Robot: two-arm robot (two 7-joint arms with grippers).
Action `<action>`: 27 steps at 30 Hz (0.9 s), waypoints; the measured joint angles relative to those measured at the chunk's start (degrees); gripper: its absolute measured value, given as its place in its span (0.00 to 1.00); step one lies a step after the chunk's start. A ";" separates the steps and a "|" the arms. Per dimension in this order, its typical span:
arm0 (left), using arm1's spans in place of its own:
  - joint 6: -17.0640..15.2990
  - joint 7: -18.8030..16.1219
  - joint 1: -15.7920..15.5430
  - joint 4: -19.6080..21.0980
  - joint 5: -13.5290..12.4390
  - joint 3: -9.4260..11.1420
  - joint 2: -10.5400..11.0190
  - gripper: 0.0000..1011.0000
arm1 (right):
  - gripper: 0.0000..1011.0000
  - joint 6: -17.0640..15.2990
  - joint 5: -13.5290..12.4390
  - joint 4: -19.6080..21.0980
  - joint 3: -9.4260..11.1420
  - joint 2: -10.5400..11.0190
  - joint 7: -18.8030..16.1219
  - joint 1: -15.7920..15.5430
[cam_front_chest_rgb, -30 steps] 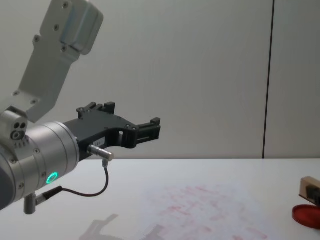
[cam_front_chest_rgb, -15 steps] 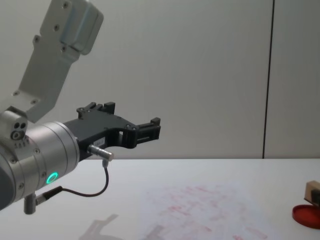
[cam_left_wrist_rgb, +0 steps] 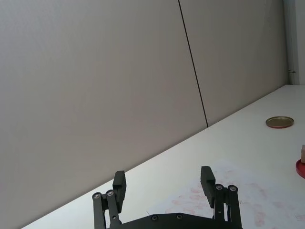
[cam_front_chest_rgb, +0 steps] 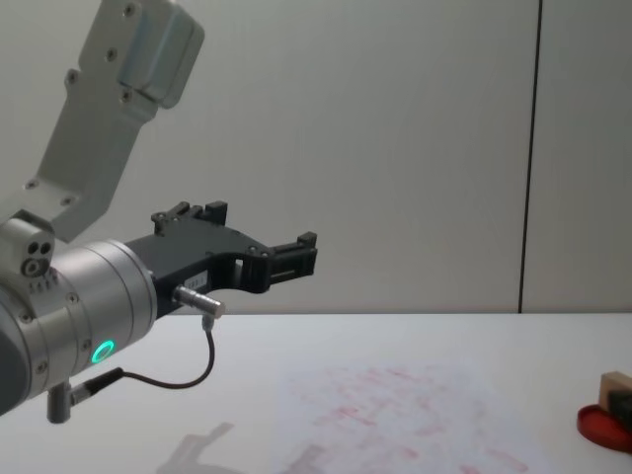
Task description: Use the one hand to pick up the stamp and affix it onto the A4 paper.
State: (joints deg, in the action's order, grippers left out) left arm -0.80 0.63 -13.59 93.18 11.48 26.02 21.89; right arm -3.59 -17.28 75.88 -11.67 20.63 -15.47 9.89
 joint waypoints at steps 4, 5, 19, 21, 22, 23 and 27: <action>0.00 0.00 0.00 0.00 0.00 0.00 0.00 0.98 | 0.36 -0.01 0.01 -0.46 -0.10 -0.18 -0.08 0.16; 0.00 0.00 0.00 0.00 0.00 0.00 0.00 0.98 | 0.43 -0.01 0.01 -0.53 -0.12 -0.20 -0.09 0.17; 0.00 0.00 0.00 0.00 0.00 0.00 0.00 0.98 | 0.83 2.38 0.39 0.34 -0.21 -0.27 0.47 -0.36; 0.00 0.00 0.00 0.00 0.00 0.00 0.00 0.98 | 0.91 3.12 0.53 1.13 -0.21 -0.21 0.76 -0.65; 0.00 0.00 0.00 0.00 0.00 0.00 0.00 0.98 | 0.92 3.43 0.62 1.43 -0.21 -0.18 0.93 -0.76; 0.00 0.00 0.00 0.00 0.00 0.00 0.00 0.98 | 0.95 3.66 0.68 1.75 -0.21 -0.14 1.07 -0.91; 0.00 0.00 0.00 0.00 0.00 0.00 0.00 0.98 | 0.99 4.74 1.08 3.69 -0.20 0.00 1.94 -1.56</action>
